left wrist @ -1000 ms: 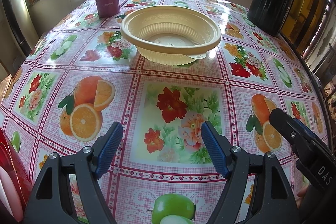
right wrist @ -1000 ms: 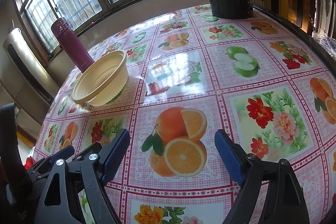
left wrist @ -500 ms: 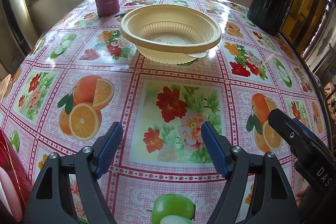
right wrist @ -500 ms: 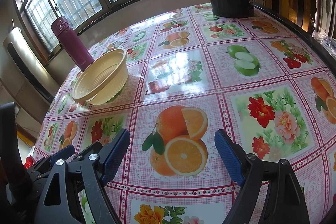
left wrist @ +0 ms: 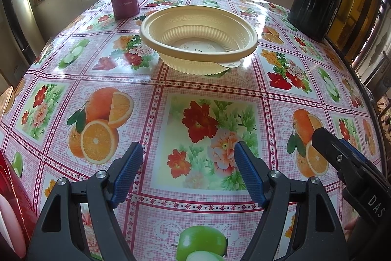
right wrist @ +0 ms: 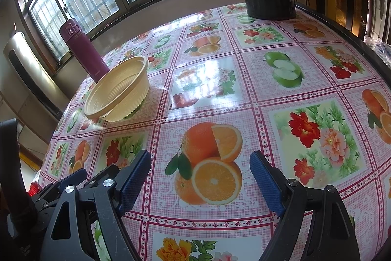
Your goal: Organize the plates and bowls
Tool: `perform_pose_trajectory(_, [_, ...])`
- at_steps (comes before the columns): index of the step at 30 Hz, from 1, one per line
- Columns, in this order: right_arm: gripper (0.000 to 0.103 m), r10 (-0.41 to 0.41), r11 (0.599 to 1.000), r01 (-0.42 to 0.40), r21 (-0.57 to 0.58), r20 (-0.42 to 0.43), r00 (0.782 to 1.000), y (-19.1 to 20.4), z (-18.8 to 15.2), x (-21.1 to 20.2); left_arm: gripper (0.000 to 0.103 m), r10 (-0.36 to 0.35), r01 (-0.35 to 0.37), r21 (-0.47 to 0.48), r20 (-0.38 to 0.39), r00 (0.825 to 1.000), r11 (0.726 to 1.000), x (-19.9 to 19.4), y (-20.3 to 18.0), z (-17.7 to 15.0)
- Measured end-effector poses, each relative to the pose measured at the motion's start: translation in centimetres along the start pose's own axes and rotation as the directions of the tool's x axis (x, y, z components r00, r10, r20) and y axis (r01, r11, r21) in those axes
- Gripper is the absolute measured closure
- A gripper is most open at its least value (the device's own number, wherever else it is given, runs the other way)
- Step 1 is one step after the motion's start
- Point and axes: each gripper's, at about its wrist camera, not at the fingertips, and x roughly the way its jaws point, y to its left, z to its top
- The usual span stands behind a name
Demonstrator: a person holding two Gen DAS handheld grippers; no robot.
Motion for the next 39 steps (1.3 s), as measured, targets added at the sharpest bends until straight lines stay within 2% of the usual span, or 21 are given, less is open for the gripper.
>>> perform_pose_trajectory(11, [0.018,-0.003,1.0,0.003,0.023,0.03,1.0,-0.5,0.2,-0.4,0.026,0.073,-0.073,-0.008,0.06,0.995,0.997,-1.0,0.4,0.0])
perform_pose_trajectory(16, [0.018,0.02,0.997,-0.024,0.076,0.051,0.999,-0.9,0.9,-1.1,0.026,0.114,-0.113,-0.011,0.083,0.99,0.994,-2.4,1.2,-0.1])
perform_pose_trajectory(20, [0.018,0.055,0.996,-0.061,0.061,0.09,0.994,1.0,3.1,-2.2,0.026,0.143,-0.142,-0.015,0.12,0.982,0.99,-4.7,2.2,0.4])
perform_pose_trajectory(24, [0.018,0.12,0.992,-0.123,0.019,0.121,0.985,4.6,6.7,-3.1,0.026,0.191,-0.188,-0.034,0.186,0.964,0.981,-7.7,3.6,1.5])
perform_pose_trajectory(29, [0.018,0.183,0.982,-0.187,0.012,0.173,0.968,8.2,10.4,-3.3,0.026,0.253,-0.241,-0.08,0.22,0.942,0.967,-9.7,5.3,2.9])
perform_pose_trajectory(32, [0.018,0.182,0.983,-0.183,-0.014,0.165,0.969,9.2,11.5,-2.2,0.026,0.286,-0.272,-0.094,0.224,0.932,0.958,-10.1,5.6,3.7])
perform_pose_trajectory(35, [0.019,0.175,0.984,-0.172,-0.042,0.095,0.98,8.8,12.2,-0.1,0.026,0.309,-0.293,-0.104,0.222,0.925,0.951,-9.6,5.2,4.7])
perform_pose_trajectory(39, [0.018,0.167,0.986,-0.167,-0.001,0.011,0.986,6.5,12.5,2.5,0.026,0.308,-0.288,-0.129,0.177,0.935,0.949,-7.7,4.8,6.8])
